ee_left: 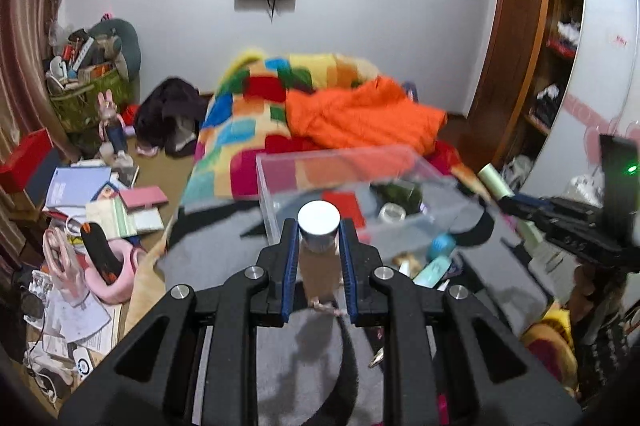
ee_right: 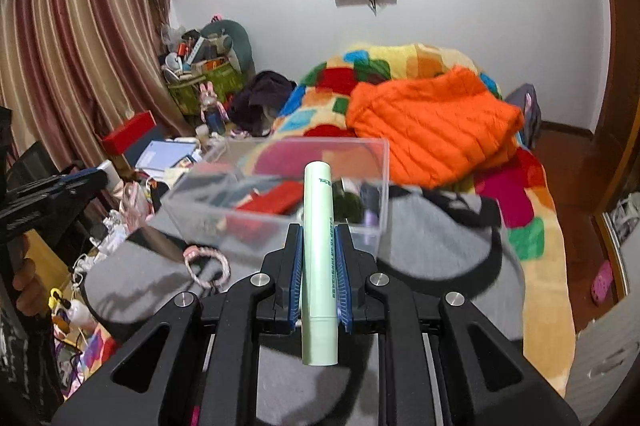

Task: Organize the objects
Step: 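Carry both tubes over the clear plastic box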

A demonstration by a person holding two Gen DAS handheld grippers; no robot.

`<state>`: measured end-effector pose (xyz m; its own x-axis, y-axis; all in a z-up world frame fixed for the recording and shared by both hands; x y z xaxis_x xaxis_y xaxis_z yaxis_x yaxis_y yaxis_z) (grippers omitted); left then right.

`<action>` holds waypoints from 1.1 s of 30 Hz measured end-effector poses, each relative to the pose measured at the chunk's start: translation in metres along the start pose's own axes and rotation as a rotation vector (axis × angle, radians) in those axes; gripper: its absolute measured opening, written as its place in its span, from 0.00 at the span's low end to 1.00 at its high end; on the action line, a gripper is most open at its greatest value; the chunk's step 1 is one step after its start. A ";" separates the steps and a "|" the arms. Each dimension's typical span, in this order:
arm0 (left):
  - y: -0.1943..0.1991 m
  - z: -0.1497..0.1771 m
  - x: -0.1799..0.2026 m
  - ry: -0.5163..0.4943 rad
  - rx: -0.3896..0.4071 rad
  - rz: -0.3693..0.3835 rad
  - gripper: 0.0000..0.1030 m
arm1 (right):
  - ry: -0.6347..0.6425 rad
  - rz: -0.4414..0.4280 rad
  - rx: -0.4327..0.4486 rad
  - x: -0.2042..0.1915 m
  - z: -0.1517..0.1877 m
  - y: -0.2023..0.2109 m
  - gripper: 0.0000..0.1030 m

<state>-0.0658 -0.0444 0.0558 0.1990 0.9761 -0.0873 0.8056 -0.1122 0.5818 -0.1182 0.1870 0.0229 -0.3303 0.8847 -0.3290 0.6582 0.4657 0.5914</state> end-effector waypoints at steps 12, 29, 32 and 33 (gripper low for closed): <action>0.000 -0.045 -0.007 0.004 0.073 -0.018 0.19 | 0.008 -0.010 -0.027 -0.015 -0.033 -0.035 0.14; -0.084 -0.049 -0.026 0.027 -0.039 -0.097 0.19 | 0.058 0.034 -0.203 -0.031 -0.039 -0.140 0.14; -0.102 -0.043 -0.023 0.022 -0.086 -0.060 0.18 | 0.061 0.030 -0.245 -0.033 -0.033 -0.155 0.14; -0.107 -0.042 -0.021 0.020 -0.100 -0.053 0.18 | 0.065 0.029 -0.256 -0.033 -0.031 -0.159 0.14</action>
Point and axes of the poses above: each gripper's, at about its wrist camera, not at the fingertips, and y roughly against the way its jaws point, x to its right, z to its underside, the point moved 4 cm from there along -y, roughly the way its jaws point, and after that the axes turned 13 degrees about -y, right-handed, at the moved point
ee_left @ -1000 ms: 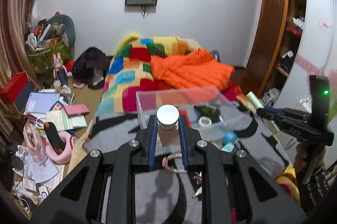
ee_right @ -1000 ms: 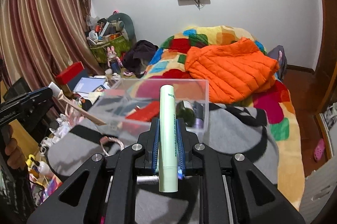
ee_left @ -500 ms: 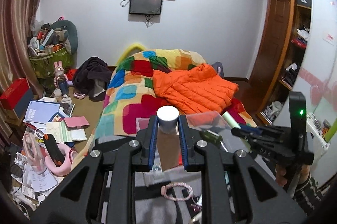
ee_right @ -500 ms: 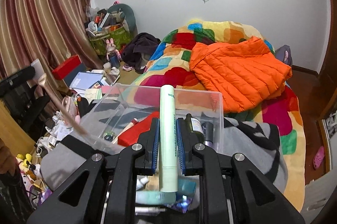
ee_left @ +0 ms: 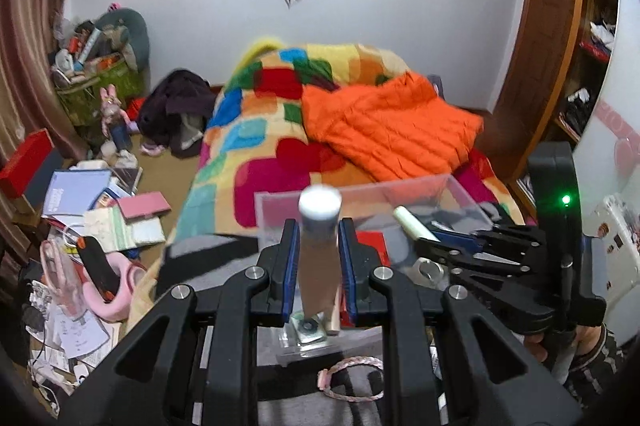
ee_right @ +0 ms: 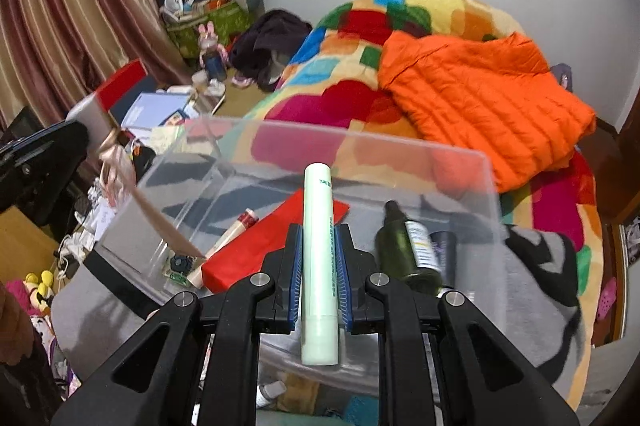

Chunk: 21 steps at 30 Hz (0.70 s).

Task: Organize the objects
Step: 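Carry both tubes over the clear plastic box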

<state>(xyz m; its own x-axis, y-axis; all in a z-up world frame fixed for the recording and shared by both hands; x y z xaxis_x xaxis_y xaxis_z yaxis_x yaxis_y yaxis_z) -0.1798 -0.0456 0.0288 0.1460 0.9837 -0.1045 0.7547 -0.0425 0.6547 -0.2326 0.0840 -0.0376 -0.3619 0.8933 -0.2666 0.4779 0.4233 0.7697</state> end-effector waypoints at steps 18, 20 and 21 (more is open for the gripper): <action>-0.020 0.015 0.017 -0.021 -0.070 0.069 0.19 | 0.054 0.023 -0.053 -0.006 0.010 -0.013 0.19; -0.017 0.017 0.019 -0.028 -0.072 0.075 0.22 | 0.064 0.026 -0.032 -0.008 0.009 -0.005 0.24; -0.015 0.019 0.020 -0.034 -0.072 0.074 0.23 | 0.069 0.028 -0.017 -0.008 0.009 0.001 0.25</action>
Point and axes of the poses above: each gripper's, at about its wrist camera, not at the fingertips, and y roughly against the way its jaws point, x to its right, z to its underside, the point moved 4 cm from there along -y, roughly the way its jaws point, and after that the axes turned 13 degrees about -y, right-handed, at the moved point
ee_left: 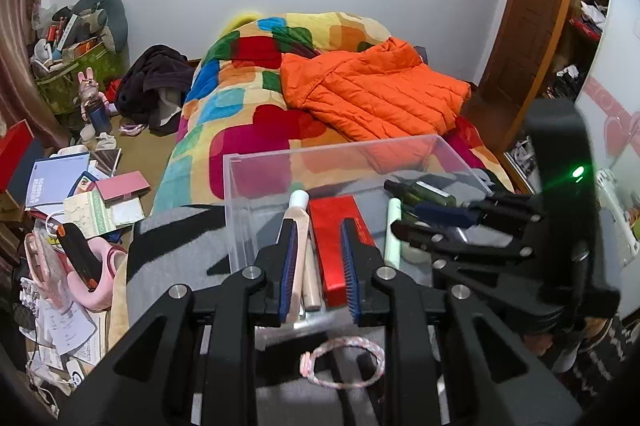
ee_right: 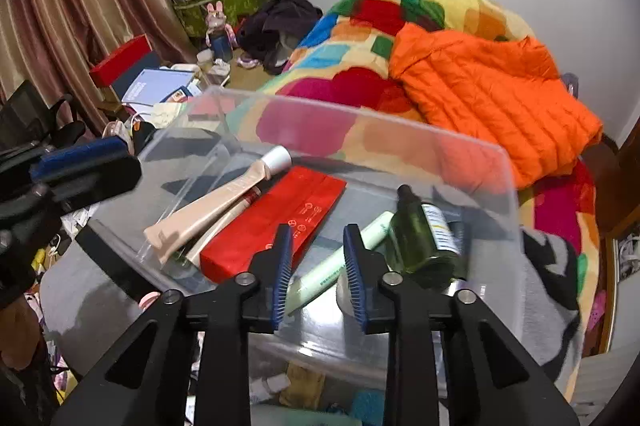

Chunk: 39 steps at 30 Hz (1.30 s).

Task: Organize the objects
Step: 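Open both tools to drop the tubes into the clear box, then grasp the pink braided bracelet with the left tool while the right tool grasps the blue tape roll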

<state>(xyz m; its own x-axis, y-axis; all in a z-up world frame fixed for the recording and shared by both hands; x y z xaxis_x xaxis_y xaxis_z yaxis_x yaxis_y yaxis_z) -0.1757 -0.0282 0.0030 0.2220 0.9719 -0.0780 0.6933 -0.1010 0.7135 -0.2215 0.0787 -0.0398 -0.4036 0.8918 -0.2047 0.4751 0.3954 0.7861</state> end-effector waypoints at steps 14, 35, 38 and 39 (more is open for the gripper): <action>0.018 0.045 0.002 -0.009 -0.034 -0.008 0.80 | -0.034 -0.017 0.137 0.021 0.026 0.076 0.69; -0.030 0.102 0.009 0.022 -0.230 0.023 0.58 | -0.171 0.019 0.034 0.064 0.080 0.043 0.52; -0.039 0.103 0.012 0.008 -0.250 0.014 0.49 | -0.178 0.011 0.006 0.063 0.083 0.034 0.42; -0.039 0.103 0.013 0.004 -0.244 0.000 0.48 | -0.182 0.006 -0.001 0.064 0.084 0.031 0.39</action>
Point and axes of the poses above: each gripper's, at about its wrist camera, not at the fingertips, and y roughly against the way its jaws point, x to its right, z to its underside, the point moved 4 cm from there along -y, roughly the way its jaws point, and after that the axes turned 13 degrees about -y, right-handed, at the moved point
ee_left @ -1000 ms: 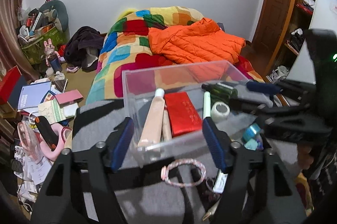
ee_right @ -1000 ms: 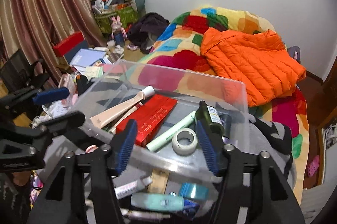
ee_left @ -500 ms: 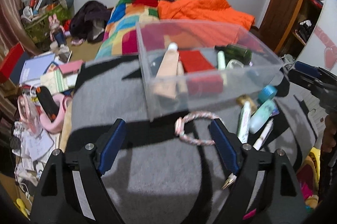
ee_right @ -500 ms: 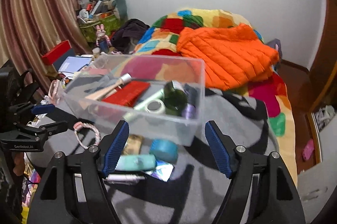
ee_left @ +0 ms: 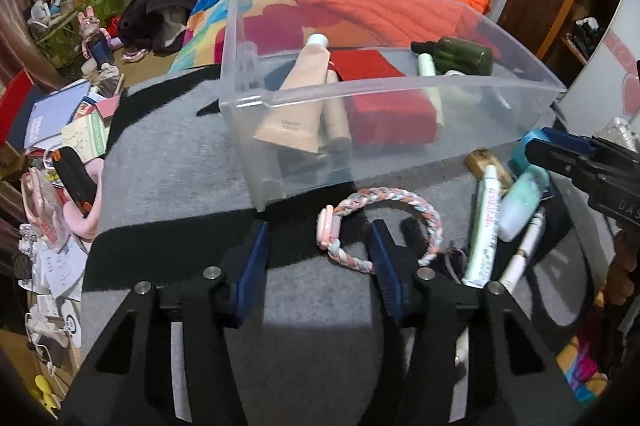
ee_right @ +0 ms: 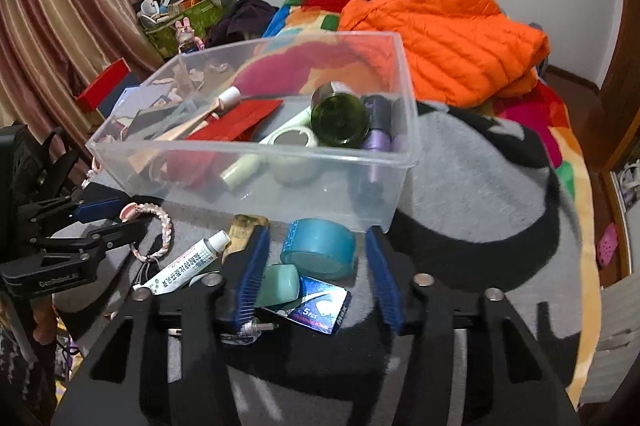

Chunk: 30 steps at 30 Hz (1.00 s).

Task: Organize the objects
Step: 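Grasp the pink braided bracelet with the left tool while the right tool grasps the blue tape roll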

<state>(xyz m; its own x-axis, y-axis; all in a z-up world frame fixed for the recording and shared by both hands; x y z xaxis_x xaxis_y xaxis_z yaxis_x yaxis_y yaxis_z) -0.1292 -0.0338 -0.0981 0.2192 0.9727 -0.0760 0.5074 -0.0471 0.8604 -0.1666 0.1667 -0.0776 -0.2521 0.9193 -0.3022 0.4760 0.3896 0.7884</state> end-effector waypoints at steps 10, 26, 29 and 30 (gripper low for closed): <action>0.009 0.005 -0.003 0.011 0.032 0.006 0.11 | 0.005 -0.007 0.035 -0.001 0.005 0.011 0.35; 0.091 -0.014 -0.010 0.025 0.242 -0.011 0.11 | 0.079 -0.054 0.225 -0.033 -0.021 0.082 0.35; 0.102 -0.025 -0.013 0.032 0.281 -0.022 0.11 | 0.085 -0.061 0.257 -0.041 -0.031 0.089 0.35; 0.104 -0.028 -0.015 0.036 0.290 -0.024 0.11 | 0.087 -0.063 0.265 -0.043 -0.034 0.090 0.35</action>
<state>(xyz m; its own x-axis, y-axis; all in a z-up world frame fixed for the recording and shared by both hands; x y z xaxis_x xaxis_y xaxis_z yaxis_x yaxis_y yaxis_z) -0.1029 -0.0465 0.0067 0.1775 0.9815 -0.0723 0.7305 -0.0821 0.6780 -0.1415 0.1604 0.0251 -0.3539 0.8893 -0.2896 0.6582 0.4568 0.5984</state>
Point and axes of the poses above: each gripper's, at about its wrist camera, not at the fingertips, and y roughly against the way its jaws point, x to its right, z to its underside, the point moved 4 cm from there along -y, roughly the way its jaws point, and after that the axes turned 13 degrees about -y, right-handed, at the moved point
